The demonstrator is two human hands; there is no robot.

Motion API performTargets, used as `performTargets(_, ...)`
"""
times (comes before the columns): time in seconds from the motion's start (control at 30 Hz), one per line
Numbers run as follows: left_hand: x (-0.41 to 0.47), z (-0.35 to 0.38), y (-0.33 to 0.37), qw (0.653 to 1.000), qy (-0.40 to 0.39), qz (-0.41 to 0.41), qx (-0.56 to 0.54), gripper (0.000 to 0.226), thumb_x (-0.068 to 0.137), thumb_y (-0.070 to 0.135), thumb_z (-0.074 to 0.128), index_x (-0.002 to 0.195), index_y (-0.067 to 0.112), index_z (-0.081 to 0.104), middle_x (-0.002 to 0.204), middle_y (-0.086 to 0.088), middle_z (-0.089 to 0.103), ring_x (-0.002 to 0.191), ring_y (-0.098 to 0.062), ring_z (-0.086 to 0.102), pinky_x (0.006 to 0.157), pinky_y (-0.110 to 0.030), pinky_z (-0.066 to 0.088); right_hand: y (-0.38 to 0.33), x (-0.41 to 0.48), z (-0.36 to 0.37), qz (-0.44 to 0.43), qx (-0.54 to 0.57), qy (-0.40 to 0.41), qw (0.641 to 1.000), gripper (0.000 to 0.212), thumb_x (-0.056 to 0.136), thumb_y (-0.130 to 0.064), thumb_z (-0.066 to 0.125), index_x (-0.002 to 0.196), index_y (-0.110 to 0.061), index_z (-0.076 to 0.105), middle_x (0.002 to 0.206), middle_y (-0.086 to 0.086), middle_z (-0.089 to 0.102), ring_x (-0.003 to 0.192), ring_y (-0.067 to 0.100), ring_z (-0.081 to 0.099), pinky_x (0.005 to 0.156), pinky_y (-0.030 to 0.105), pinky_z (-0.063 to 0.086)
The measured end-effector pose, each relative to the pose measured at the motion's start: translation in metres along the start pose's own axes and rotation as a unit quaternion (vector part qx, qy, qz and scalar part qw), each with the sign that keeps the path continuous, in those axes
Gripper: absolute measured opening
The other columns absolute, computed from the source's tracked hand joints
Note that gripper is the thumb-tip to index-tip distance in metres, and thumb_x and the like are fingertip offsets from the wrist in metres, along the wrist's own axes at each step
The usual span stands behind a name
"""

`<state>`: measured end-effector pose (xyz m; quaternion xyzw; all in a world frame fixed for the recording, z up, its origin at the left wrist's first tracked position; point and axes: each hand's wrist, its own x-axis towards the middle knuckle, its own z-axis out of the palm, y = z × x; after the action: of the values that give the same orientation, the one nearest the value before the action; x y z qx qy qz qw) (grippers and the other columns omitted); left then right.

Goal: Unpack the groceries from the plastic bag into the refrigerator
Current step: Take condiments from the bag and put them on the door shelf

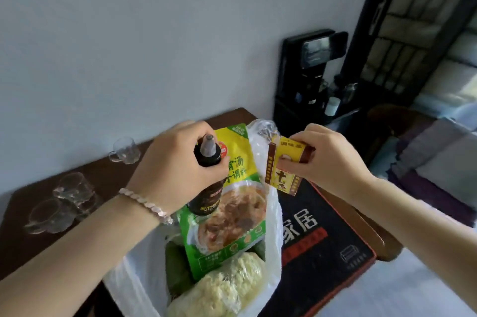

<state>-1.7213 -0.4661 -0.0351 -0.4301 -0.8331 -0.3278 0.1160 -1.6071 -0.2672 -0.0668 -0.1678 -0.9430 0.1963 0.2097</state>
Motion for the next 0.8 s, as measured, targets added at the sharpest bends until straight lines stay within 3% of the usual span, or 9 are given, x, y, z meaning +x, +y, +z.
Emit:
performTargets(0.17,0.026,0.048,0.039,0.983,-0.089,0.137,-0.088,0.023,0.064,0.029,0.073,0.073,0.013,0.059,0.074,-0.001,0.058,0.069,-0.016,0.052,0.066,-0.023,0.039,0.026,-0.080,-0.046,0.188,-0.071,0.071,0.977,0.024,0.074,-0.038,0.073,0.091,-0.021,0.068,0.081,-0.005,0.055,0.075,0.016,0.055,0.067,0.036,0.048)
performTargets(0.27,0.023,0.081,0.086,0.952,-0.155,0.229,-0.127,0.021,0.068,0.027,0.075,0.073,0.016,0.057,0.074,0.003,0.056,0.072,-0.014,0.051,0.063,-0.014,0.035,0.040,-0.151,-0.074,0.297,-0.082,0.115,0.944,0.021,0.073,-0.031,0.075,0.085,-0.015,0.068,0.077,-0.004,0.054,0.070,0.017,0.054,0.062,0.031,0.046)
performTargets(0.37,-0.001,0.109,0.153,0.908,-0.227,0.311,-0.166,0.021,0.070,0.026,0.074,0.074,0.015,0.057,0.075,0.002,0.057,0.074,-0.015,0.053,0.068,-0.020,0.040,0.048,-0.239,-0.106,0.394,-0.107,0.147,0.901,0.020,0.073,-0.028,0.076,0.074,-0.014,0.063,0.071,-0.005,0.049,0.063,0.018,0.051,0.056,0.025,0.039)
performTargets(0.5,-0.064,0.133,0.259,0.830,-0.298,0.419,-0.216,0.022,0.072,0.029,0.073,0.076,0.016,0.056,0.079,0.002,0.058,0.077,-0.015,0.053,0.071,-0.022,0.040,0.031,-0.365,-0.158,0.502,-0.159,0.195,0.828,0.025,0.071,-0.030,0.078,0.074,-0.011,0.062,0.075,0.000,0.053,0.068,0.021,0.055,0.064,0.030,0.047)
performTargets(0.57,-0.101,0.138,0.315,0.796,-0.321,0.456,-0.236,0.023,0.073,0.032,0.072,0.080,0.016,0.057,0.081,0.001,0.058,0.078,-0.016,0.053,0.069,-0.021,0.038,0.012,-0.427,-0.181,0.546,-0.182,0.227,0.785,0.029,0.071,-0.030,0.079,0.080,-0.006,0.066,0.079,0.005,0.056,0.071,0.022,0.056,0.063,0.027,0.044)
performTargets(0.7,-0.194,0.141,0.424,0.721,-0.375,0.512,-0.279,0.026,0.072,0.033,0.073,0.083,0.012,0.061,0.081,0.001,0.059,0.077,-0.020,0.055,0.068,-0.028,0.045,-0.038,-0.552,-0.215,0.607,-0.201,0.317,0.700,0.025,0.072,-0.025,0.078,0.086,-0.009,0.067,0.074,-0.002,0.049,0.073,0.018,0.052,0.061,0.024,0.037)
performTargets(0.8,-0.279,0.138,0.502,0.672,-0.395,0.547,-0.306,0.026,0.069,0.030,0.076,0.078,0.010,0.061,0.077,0.000,0.062,0.072,-0.019,0.056,0.057,-0.018,0.041,-0.073,-0.647,-0.236,0.659,-0.216,0.349,0.630,0.027,0.073,-0.029,0.076,0.090,-0.012,0.066,0.081,0.000,0.053,0.075,0.013,0.049,0.058,0.013,0.034)
